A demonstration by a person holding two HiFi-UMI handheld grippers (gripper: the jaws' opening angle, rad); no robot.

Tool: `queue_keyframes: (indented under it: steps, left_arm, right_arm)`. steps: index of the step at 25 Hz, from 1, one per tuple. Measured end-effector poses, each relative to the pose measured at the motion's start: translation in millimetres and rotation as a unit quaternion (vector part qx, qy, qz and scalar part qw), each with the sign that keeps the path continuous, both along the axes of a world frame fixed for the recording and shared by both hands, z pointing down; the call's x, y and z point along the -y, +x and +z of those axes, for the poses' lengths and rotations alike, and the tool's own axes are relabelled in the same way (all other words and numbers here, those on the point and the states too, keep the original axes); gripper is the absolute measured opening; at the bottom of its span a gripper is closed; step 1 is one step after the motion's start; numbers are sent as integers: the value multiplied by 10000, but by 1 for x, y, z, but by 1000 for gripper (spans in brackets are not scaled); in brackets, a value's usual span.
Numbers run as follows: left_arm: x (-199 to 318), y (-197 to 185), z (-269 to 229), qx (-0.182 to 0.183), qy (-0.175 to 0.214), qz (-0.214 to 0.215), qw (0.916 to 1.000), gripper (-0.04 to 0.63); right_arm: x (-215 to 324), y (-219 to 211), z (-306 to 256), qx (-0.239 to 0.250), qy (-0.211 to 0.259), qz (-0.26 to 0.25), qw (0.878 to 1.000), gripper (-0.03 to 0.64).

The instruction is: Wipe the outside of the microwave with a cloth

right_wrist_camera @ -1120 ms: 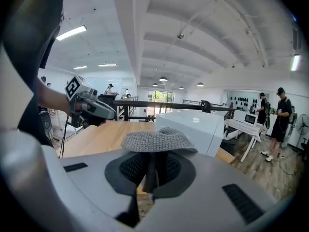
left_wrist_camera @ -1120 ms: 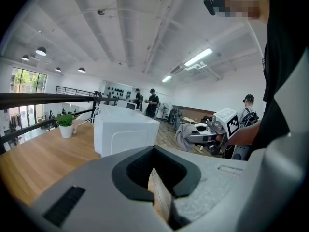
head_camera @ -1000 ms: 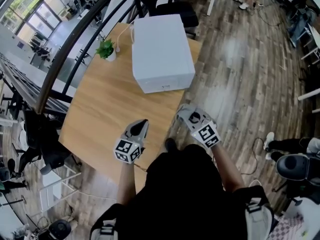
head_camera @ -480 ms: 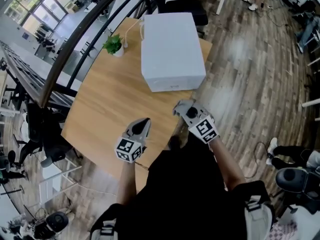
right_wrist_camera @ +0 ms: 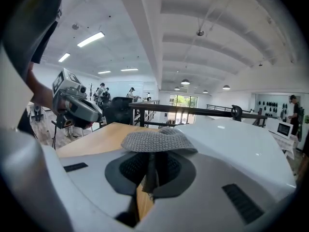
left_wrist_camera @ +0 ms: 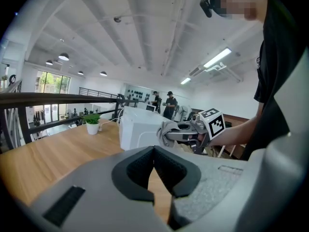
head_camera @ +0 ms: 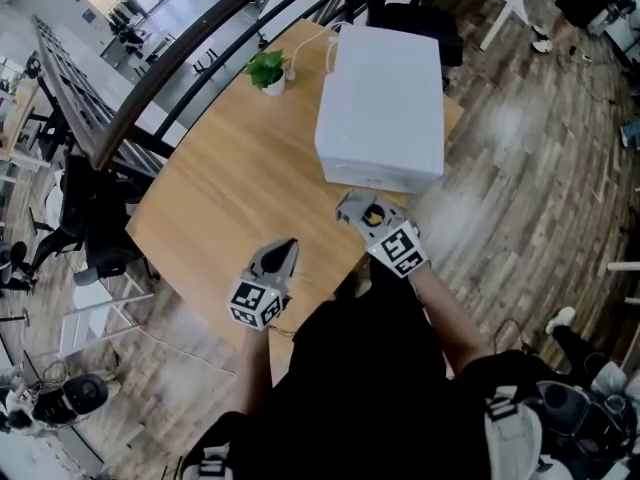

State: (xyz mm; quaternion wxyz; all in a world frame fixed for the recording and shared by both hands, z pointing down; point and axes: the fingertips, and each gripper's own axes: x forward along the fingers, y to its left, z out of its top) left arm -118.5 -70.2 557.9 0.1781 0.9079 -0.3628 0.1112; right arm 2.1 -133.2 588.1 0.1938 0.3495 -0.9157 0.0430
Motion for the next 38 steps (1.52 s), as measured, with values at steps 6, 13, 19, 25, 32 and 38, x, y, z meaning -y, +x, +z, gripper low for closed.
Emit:
queue_keyframes:
  steps: [6, 13, 19, 25, 32, 38]
  left_arm:
    - [-4, -5, 0, 70, -13, -173, 9998, 0]
    - [-9, -5, -3, 100, 1, -225, 9997, 0]
    - [-13, -7, -2, 104, 7, -266, 9996, 0]
    - [-15, -9, -4, 86, 19, -310, 9995, 0]
    - [-15, -12, -3, 96, 13, -334, 9994, 0]
    - [-14, -13, -5, 89, 31, -327, 9994, 0]
  right_arm:
    - [24, -20, -2, -4, 172, -323, 9993, 15]
    - [54, -35, 6, -109, 188, -457, 9987, 15]
    - [72, -42, 19, -92, 35, -408, 9991, 15]
    - [80, -48, 32, -41, -140, -307, 9994, 15]
    - [96, -51, 35, 108, -270, -108, 9995, 15]
    - [101, -47, 36, 184, -363, 56, 9992, 15]
